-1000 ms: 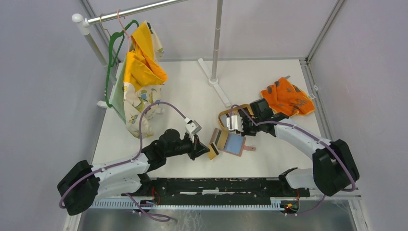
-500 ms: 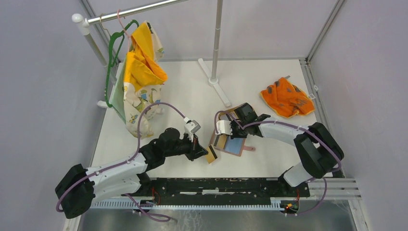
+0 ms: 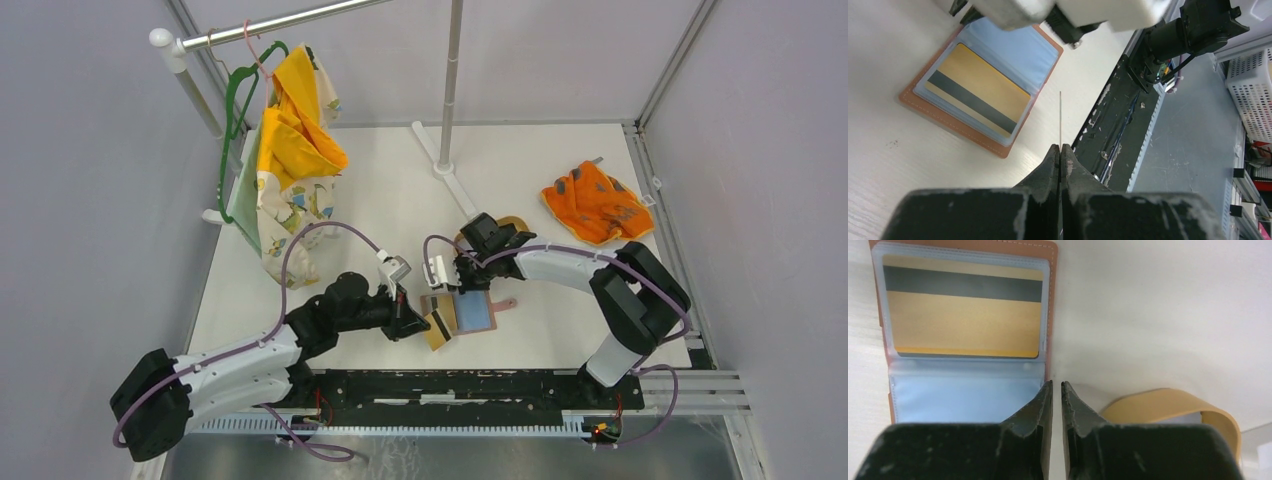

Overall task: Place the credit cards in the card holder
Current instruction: Insert the credit card into the card holder.

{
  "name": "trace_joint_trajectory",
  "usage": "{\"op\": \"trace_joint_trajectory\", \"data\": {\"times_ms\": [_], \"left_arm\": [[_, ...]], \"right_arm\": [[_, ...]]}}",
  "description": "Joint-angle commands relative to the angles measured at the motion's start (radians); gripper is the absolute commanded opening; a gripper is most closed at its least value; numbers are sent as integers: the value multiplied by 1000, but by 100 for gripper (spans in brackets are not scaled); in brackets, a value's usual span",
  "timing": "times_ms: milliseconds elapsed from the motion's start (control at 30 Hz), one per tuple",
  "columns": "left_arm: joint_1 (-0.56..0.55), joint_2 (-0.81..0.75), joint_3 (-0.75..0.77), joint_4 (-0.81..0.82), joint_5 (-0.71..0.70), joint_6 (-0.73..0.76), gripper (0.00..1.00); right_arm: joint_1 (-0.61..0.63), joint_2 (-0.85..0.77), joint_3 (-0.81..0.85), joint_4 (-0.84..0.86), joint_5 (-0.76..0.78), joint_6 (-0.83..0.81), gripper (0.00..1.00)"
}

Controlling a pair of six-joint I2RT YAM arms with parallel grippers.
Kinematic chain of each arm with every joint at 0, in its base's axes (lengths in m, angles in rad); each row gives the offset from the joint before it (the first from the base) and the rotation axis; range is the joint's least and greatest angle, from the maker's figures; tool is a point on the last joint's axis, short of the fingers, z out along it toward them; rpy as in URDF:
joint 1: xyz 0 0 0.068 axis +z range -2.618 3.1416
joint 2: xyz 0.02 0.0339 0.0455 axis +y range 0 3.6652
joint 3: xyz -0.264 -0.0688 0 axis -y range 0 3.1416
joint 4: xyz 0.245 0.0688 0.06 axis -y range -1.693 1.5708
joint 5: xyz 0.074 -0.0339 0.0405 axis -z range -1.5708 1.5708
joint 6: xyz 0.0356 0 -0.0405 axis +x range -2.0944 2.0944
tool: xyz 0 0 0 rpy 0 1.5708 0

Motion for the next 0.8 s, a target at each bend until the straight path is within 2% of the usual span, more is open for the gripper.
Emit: {"op": "trace_joint_trajectory", "data": {"times_ms": [0,167,367,500,767], "left_arm": [[4,30,0,75,37,-68,2],[33,131,2,207,112,-129,2],[111,302,37,317,211,-172,2],[168,369,71,304,275,-165,2],[233,450,92,398,375,-230,2]], "right_arm": [[-23,-113,46,-46,-8,-8,18],[-73,-275,-72,-124,-186,-162,31],[-86,-335,-237,-138,-377,-404,34],[-59,-310,-245,-186,-384,-501,37],[-23,-290,-272,-254,-376,-650,41]]}}
